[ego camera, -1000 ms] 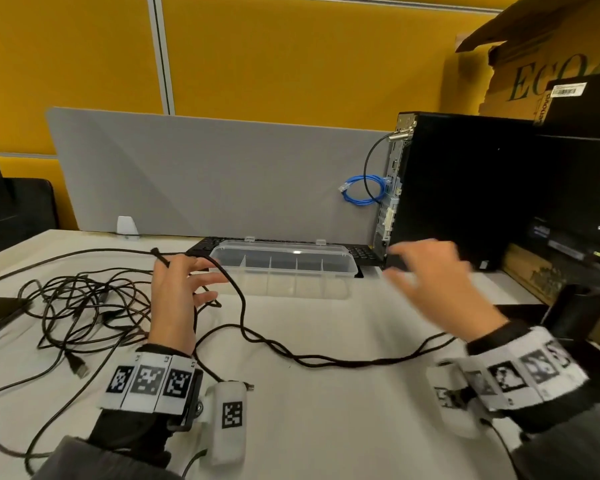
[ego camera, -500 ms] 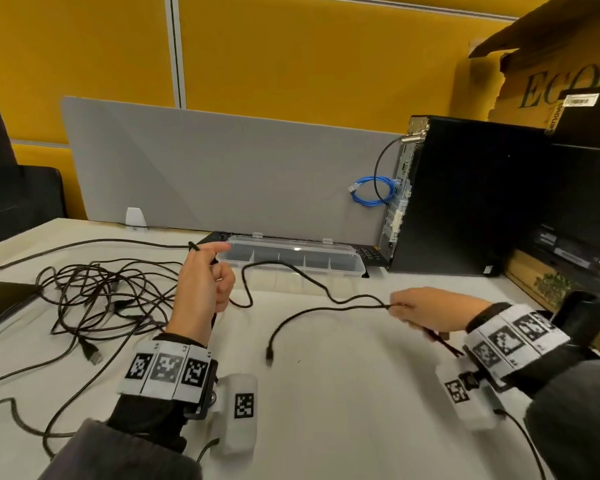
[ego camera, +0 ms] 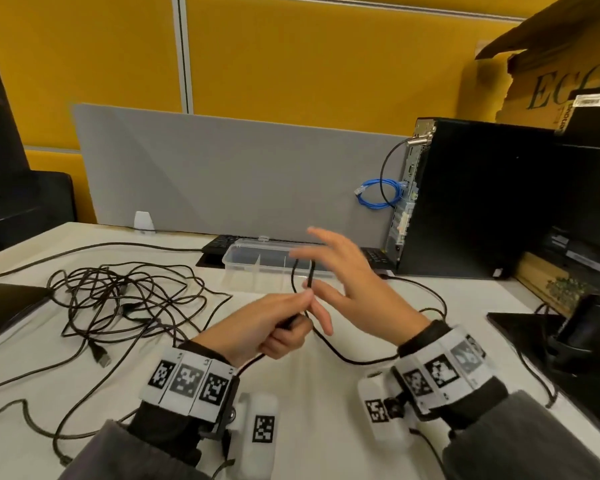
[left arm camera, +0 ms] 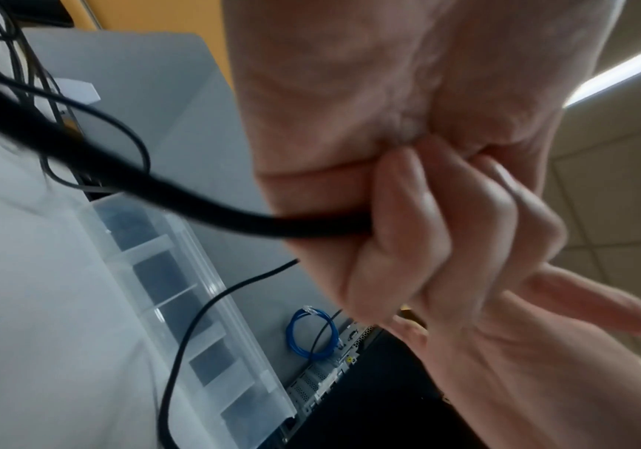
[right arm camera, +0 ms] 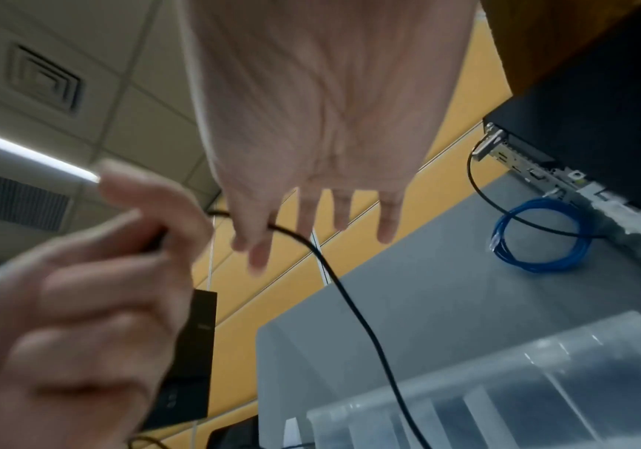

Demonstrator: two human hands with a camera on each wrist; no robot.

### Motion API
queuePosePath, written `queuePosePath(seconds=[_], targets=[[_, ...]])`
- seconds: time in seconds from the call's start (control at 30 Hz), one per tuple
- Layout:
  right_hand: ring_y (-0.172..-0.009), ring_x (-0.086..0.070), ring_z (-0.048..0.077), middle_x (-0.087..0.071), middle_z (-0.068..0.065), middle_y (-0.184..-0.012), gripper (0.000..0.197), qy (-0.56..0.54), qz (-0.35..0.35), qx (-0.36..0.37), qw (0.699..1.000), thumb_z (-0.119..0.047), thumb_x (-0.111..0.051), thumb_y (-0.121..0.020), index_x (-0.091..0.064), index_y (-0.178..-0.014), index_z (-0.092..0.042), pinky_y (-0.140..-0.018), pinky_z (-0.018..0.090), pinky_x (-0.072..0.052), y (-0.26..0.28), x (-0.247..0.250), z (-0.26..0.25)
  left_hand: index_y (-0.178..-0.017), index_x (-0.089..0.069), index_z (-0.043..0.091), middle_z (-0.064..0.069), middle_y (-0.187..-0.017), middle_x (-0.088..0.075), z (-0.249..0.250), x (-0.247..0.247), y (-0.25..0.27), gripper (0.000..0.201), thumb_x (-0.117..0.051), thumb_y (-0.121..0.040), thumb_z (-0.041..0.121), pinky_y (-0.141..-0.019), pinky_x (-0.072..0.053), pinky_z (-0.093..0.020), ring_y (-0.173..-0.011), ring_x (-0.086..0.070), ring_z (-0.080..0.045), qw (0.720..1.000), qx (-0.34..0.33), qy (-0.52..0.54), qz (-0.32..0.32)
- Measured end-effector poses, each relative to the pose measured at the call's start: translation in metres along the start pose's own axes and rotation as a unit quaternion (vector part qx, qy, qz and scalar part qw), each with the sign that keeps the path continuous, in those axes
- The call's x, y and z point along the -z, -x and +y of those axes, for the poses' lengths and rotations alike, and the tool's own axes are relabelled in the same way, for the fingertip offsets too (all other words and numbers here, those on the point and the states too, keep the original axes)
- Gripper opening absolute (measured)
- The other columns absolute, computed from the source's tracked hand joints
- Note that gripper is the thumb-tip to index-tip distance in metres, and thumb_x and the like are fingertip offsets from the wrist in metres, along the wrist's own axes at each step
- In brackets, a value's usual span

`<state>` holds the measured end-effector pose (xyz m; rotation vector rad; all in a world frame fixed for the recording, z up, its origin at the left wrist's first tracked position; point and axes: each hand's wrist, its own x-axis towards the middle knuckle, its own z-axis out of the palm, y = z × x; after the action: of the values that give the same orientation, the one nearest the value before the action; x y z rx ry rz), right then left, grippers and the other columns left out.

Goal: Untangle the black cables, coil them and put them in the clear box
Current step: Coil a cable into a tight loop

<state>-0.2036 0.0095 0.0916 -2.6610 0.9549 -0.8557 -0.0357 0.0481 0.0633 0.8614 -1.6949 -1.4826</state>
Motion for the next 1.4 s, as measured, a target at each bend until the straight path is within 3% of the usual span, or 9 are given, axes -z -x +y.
queuePosePath(seconds=[0.1, 0.2, 0.47, 0.63, 0.8, 0.9, 1.03, 1.17, 1.4], targets=[[-0.096, -0.057, 0.004, -0.065, 0.004, -0.089, 0.024, -0.098, -0.016, -0.022, 0.995, -0.017, -0.042, -0.098, -0.059, -0.081, -0.017, -0.085, 0.024, -0.041, 0.002, -0.011, 0.01, -0.065, -0.055, 0.019, 0.006, -0.052, -0.023, 0.003, 0.002, 0.0, 0.036, -0.045, -0.089, 0.043, -0.045, -0.012, -0.022, -0.046, -0.016, -0.009, 0.998, -0.002, 0.008, 0.068], [-0.069, -0.057, 0.019, -0.05, 0.009, -0.062, 0.039, -0.222, 0.021, -0.123, 0.967, -0.03, -0.035, -0.098, -0.043, -0.063, -0.017, -0.075, 0.025, -0.049, 0.012, -0.002, 0.029, -0.063, -0.044, 0.019, 0.009, -0.052, -0.023, 0.002, 0.016, -0.001, 0.033, -0.051, -0.088, 0.038, -0.043, -0.014, -0.017, -0.048, -0.016, -0.008, 0.975, -0.018, 0.006, 0.22], [-0.047, -0.042, -0.001, -0.047, -0.011, -0.052, 0.032, -0.157, 0.337, -0.213, 0.903, -0.029, -0.056, -0.091, -0.055, -0.061, -0.016, -0.052, 0.01, -0.035, 0.031, 0.023, 0.07, -0.068, -0.044, 0.018, 0.012, -0.047, -0.022, 0.002, 0.021, 0.001, 0.033, -0.04, -0.097, 0.033, -0.034, -0.015, -0.014, -0.039, -0.016, -0.004, 0.959, -0.017, 0.042, 0.281], [-0.059, -0.046, 0.001, -0.052, -0.009, -0.062, 0.024, -0.006, 0.373, -0.22, 0.901, -0.032, -0.055, -0.091, -0.061, -0.075, -0.015, -0.054, 0.008, -0.034, 0.04, 0.023, 0.079, -0.072, -0.047, 0.017, 0.01, -0.05, -0.021, 0.006, 0.016, 0.001, 0.028, -0.04, -0.096, 0.03, -0.035, -0.014, -0.014, -0.039, -0.016, -0.003, 0.958, -0.057, 0.111, 0.258], [-0.058, -0.042, -0.003, -0.052, -0.015, -0.068, 0.026, 0.042, 0.131, -0.23, 0.964, -0.03, -0.042, -0.098, -0.063, -0.084, -0.022, -0.057, 0.017, -0.03, 0.046, 0.021, 0.075, -0.102, -0.061, 0.011, 0.009, -0.051, -0.034, 0.011, 0.011, 0.004, 0.028, -0.044, -0.086, 0.025, -0.037, -0.013, -0.015, -0.037, -0.023, -0.002, 0.921, -0.144, 0.286, 0.22], [-0.082, -0.057, 0.004, -0.062, -0.015, -0.092, 0.024, 0.134, 0.003, -0.19, 0.973, -0.032, -0.04, -0.098, -0.064, -0.098, -0.029, -0.075, 0.022, -0.044, 0.052, 0.02, 0.055, -0.117, -0.058, 0.01, 0.006, -0.074, -0.065, 0.012, 0.011, 0.002, 0.035, -0.04, -0.09, 0.021, -0.037, -0.035, -0.011, -0.046, -0.049, -0.002, 0.889, -0.186, 0.356, 0.219], [-0.096, -0.061, 0.011, -0.066, -0.013, -0.108, 0.027, 0.202, -0.195, -0.101, 0.954, -0.043, -0.036, -0.097, -0.057, -0.114, -0.04, -0.083, 0.029, -0.05, 0.058, 0.019, 0.006, -0.119, -0.053, 0.001, -0.014, -0.119, -0.065, 0.011, 0.018, 0.001, 0.034, -0.036, -0.091, 0.013, -0.088, -0.054, -0.032, -0.106, -0.065, -0.023, 0.838, -0.22, 0.443, 0.231], [-0.103, -0.057, 0.003, -0.065, -0.015, -0.114, 0.028, 0.11, -0.25, 0.011, 0.962, -0.039, -0.039, -0.098, -0.057, -0.118, -0.036, -0.085, 0.017, -0.043, 0.06, 0.024, -0.039, -0.123, -0.048, -0.001, -0.017, -0.128, -0.057, 0.009, 0.015, -0.003, 0.032, -0.031, -0.099, 0.011, -0.097, -0.048, -0.038, -0.119, -0.056, -0.026, 0.869, -0.193, 0.361, 0.278], [-0.073, -0.059, -0.001, -0.059, -0.021, -0.078, 0.02, 0.002, 0.163, 0.088, 0.983, -0.03, -0.051, -0.093, -0.067, -0.095, -0.018, -0.065, 0.01, -0.044, 0.013, 0.057, -0.043, -0.105, -0.057, -0.003, -0.02, -0.1, -0.069, 0.011, -0.007, -0.002, 0.032, -0.03, -0.098, 0.012, -0.069, -0.056, -0.023, -0.083, -0.07, -0.025, 0.978, -0.048, 0.123, 0.164]])
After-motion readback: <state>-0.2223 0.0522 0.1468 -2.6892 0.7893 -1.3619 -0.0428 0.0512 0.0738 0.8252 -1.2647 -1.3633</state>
